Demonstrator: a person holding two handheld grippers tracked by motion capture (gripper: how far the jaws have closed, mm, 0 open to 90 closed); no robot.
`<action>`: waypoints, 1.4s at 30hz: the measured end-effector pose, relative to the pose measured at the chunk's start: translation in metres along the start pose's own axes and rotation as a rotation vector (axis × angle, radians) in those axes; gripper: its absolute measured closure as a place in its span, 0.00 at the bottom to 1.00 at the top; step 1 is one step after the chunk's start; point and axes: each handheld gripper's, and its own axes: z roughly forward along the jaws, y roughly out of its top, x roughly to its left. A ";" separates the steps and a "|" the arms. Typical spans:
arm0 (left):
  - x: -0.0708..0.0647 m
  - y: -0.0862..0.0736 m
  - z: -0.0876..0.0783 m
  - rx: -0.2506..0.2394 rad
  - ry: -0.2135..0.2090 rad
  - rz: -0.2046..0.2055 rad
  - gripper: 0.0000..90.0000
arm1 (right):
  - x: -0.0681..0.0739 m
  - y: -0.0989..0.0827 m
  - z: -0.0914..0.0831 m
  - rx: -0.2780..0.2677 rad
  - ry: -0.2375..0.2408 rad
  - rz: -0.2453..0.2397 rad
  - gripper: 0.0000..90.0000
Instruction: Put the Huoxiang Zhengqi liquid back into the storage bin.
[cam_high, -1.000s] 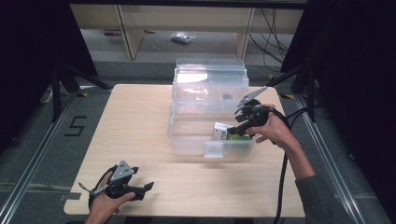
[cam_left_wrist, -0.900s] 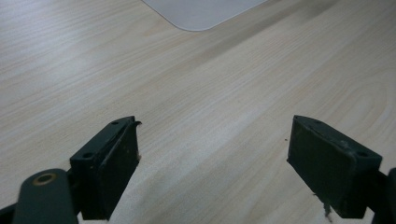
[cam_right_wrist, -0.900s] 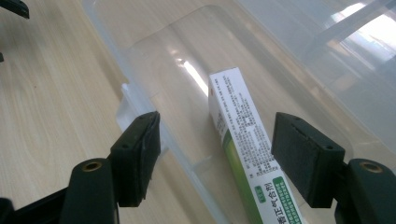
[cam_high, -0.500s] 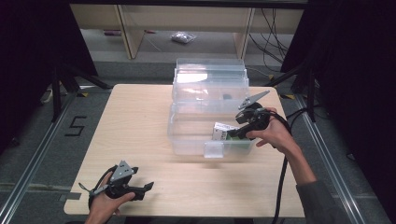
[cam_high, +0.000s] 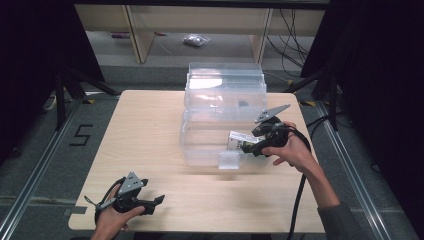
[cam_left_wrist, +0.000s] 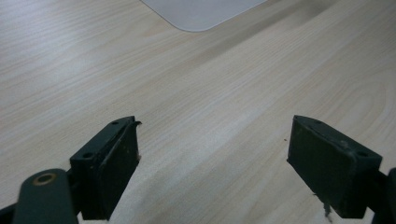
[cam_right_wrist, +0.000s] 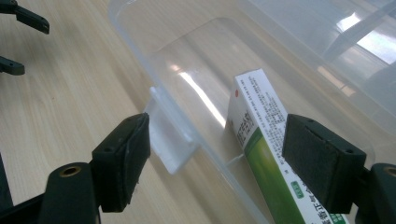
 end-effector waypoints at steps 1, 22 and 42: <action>0.000 0.000 0.000 0.000 0.000 0.000 0.17 | 0.001 -0.001 -0.001 0.019 -0.010 0.009 0.27; -0.001 0.000 0.000 -0.016 0.001 -0.015 0.17 | 0.022 -0.028 0.003 -0.053 -0.002 -0.015 0.24; 0.000 0.000 -0.002 0.000 0.004 0.001 0.17 | 0.045 -0.049 0.013 -0.097 0.011 -0.032 0.24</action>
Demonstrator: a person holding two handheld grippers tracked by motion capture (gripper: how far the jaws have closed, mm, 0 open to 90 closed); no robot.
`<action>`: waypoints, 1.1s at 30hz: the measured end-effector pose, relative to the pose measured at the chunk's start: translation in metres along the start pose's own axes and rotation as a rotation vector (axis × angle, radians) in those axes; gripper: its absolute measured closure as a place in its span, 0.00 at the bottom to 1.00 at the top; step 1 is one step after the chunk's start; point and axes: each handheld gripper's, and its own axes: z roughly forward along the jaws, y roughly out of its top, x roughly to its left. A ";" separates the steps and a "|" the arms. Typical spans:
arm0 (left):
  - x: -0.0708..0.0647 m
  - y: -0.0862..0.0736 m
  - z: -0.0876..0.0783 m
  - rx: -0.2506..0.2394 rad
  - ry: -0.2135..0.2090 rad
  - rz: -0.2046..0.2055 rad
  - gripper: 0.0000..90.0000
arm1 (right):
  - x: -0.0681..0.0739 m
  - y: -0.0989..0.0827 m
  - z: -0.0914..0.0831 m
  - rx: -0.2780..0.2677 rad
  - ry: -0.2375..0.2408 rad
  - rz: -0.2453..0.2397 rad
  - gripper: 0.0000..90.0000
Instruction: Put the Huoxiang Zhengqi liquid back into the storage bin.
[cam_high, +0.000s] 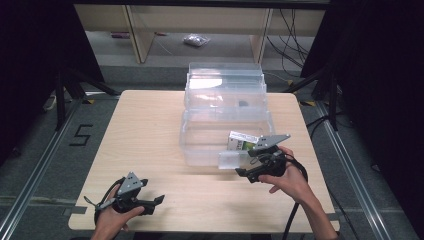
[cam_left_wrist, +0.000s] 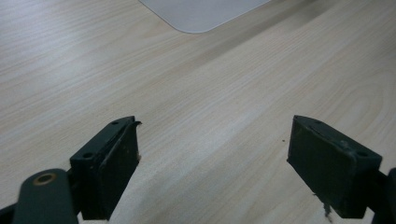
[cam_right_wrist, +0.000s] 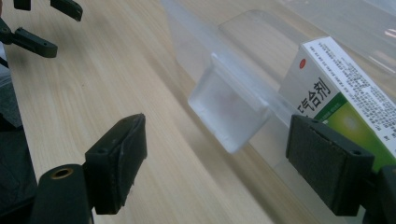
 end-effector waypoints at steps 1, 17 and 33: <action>0.000 0.000 0.000 0.002 -0.004 0.001 0.18 | 0.002 -0.001 -0.001 0.022 0.011 0.011 0.24; 0.000 0.000 0.000 0.000 -0.002 -0.003 0.17 | 0.009 -0.025 0.006 0.007 0.003 0.005 0.23; 0.000 0.000 0.000 -0.006 -0.006 -0.008 0.17 | 0.017 -0.049 0.012 0.025 0.024 0.031 0.23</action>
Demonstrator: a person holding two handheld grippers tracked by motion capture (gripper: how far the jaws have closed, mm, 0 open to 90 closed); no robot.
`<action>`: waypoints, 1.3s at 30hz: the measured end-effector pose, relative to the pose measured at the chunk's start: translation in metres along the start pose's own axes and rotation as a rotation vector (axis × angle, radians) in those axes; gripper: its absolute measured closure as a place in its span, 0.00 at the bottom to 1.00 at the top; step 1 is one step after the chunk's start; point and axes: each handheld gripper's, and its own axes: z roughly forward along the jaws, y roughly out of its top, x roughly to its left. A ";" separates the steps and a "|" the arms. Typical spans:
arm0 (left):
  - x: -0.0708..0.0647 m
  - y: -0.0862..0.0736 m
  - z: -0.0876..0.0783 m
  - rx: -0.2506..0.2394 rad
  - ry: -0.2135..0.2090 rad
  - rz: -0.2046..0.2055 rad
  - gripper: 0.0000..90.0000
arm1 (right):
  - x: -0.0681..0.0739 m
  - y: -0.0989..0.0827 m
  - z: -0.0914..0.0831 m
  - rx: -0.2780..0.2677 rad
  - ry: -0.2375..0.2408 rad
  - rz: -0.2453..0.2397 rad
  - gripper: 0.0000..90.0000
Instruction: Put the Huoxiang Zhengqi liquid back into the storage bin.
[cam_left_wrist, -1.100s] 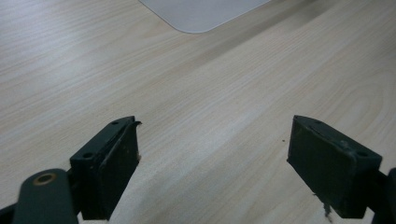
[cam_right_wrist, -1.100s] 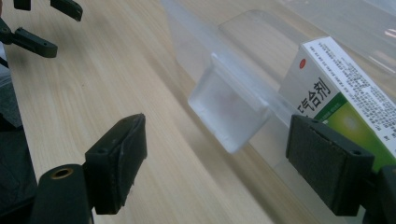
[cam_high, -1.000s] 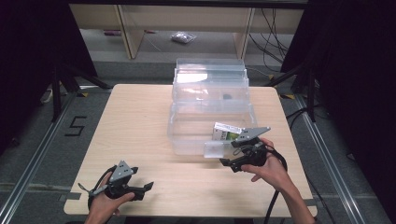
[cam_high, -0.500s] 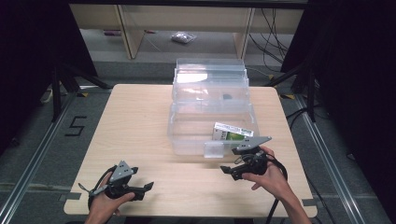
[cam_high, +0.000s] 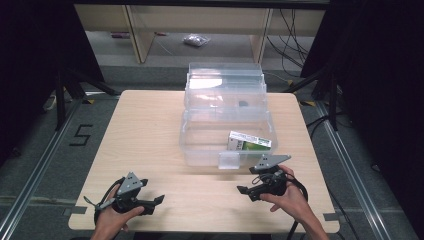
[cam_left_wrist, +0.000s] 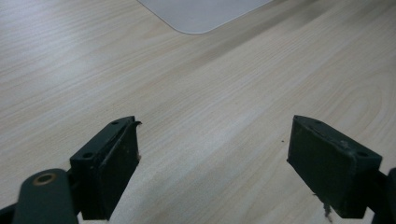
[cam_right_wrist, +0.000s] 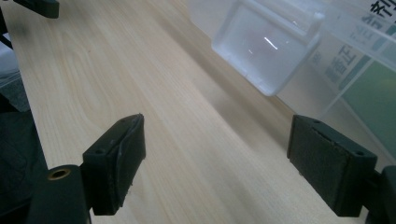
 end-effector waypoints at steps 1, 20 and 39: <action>0.000 0.000 0.000 -0.001 0.001 0.000 0.18 | 0.000 -0.001 0.001 -0.002 -0.002 0.001 0.23; -0.001 0.000 0.000 -0.013 -0.002 0.000 0.18 | 0.005 -0.028 0.005 0.005 -0.019 0.008 0.20; -0.001 0.000 0.000 -0.007 -0.001 0.016 0.18 | 0.017 -0.053 0.016 0.044 -0.061 0.009 0.19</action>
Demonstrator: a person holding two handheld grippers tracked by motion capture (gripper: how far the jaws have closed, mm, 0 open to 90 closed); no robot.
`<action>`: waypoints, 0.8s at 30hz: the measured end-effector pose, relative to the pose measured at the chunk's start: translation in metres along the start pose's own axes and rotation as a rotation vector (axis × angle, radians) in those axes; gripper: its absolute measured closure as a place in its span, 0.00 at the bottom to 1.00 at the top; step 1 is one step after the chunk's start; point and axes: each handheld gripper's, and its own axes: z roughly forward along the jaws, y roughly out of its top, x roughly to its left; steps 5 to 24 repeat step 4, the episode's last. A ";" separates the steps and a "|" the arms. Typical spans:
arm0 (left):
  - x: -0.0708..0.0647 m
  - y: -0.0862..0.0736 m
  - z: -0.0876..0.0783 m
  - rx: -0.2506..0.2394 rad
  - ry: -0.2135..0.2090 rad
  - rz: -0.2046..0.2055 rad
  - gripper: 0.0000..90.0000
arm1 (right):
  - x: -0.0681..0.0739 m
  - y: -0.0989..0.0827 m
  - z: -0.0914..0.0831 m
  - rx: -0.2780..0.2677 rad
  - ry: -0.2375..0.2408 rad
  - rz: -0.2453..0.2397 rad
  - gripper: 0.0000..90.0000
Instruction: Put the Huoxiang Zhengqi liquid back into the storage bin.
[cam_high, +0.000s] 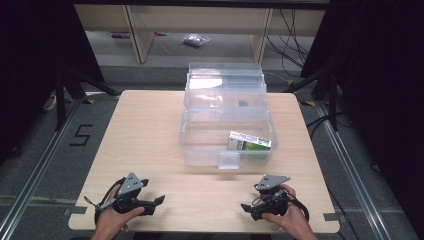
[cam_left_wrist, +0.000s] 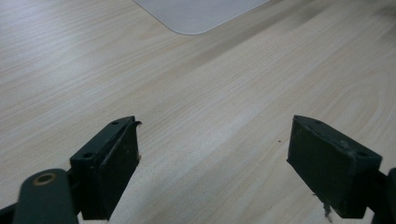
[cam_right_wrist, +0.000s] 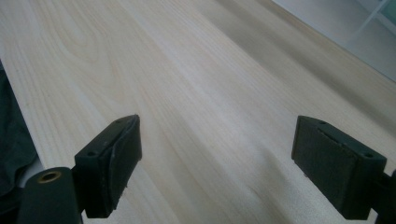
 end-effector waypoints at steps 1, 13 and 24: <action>0.000 0.000 0.000 0.003 -0.003 0.000 0.18 | -0.001 0.000 0.001 -0.002 -0.003 -0.005 0.19; -0.002 0.000 0.001 -0.022 -0.001 -0.021 0.18 | -0.001 -0.001 0.000 0.009 0.003 0.003 0.19; -0.002 0.000 0.001 -0.022 -0.001 -0.021 0.18 | -0.001 -0.001 0.000 0.009 0.003 0.003 0.19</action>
